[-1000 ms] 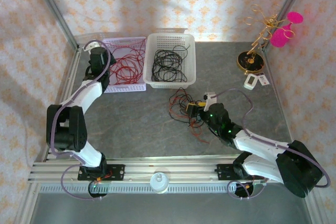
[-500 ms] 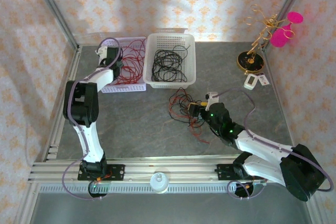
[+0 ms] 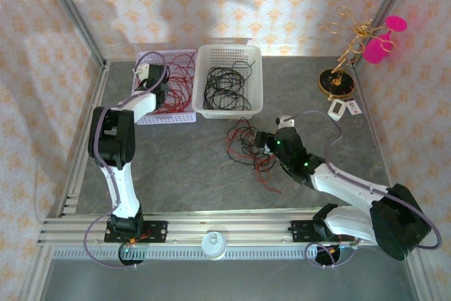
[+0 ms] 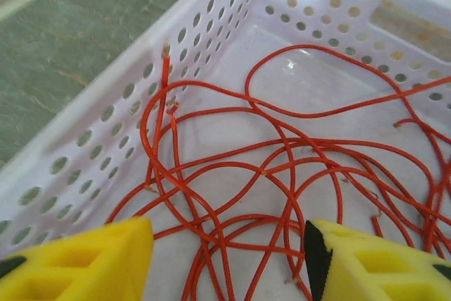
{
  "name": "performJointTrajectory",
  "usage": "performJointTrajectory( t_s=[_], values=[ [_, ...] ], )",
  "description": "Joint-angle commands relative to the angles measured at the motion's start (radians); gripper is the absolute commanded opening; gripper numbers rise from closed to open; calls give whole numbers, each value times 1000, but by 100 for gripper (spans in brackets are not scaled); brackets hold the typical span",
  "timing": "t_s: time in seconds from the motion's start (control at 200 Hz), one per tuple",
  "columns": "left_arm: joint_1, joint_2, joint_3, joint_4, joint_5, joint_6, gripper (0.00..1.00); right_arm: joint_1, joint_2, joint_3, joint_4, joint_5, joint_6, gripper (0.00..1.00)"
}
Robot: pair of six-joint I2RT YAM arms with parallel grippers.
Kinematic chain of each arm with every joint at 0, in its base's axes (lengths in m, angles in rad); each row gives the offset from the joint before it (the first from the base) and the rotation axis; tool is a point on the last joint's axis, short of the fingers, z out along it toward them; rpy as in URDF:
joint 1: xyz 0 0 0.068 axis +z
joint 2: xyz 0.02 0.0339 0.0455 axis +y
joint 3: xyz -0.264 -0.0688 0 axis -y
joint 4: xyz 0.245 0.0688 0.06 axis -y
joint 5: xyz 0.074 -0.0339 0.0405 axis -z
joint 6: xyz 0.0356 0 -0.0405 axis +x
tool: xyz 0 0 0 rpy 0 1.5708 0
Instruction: Untangle the cables
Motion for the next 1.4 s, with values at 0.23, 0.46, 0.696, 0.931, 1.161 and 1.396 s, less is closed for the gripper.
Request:
performJointTrajectory(
  t_s=[0.23, 0.46, 0.696, 0.931, 1.161, 1.396],
  values=[
    [-23, -322, -115, 9, -21, 82, 86, -99, 61, 146, -328, 21, 20, 61],
    [-91, -532, -287, 5, 75, 105, 77, -122, 197, 159, -270, -99, -66, 55],
    [-167, -806, -554, 5, 215, 100, 76, -122, 340, 211, -237, -46, -105, 20],
    [-194, -968, -647, -46, 405, 154, 75, -113, 230, 248, -281, -42, -141, 0],
    [-279, -984, -608, 0, 638, 197, 75, -58, 50, 344, -397, -90, -183, 0],
    [-359, -948, -592, 120, 899, 217, 73, -52, -140, 366, -367, -331, -229, 0]
  ],
)
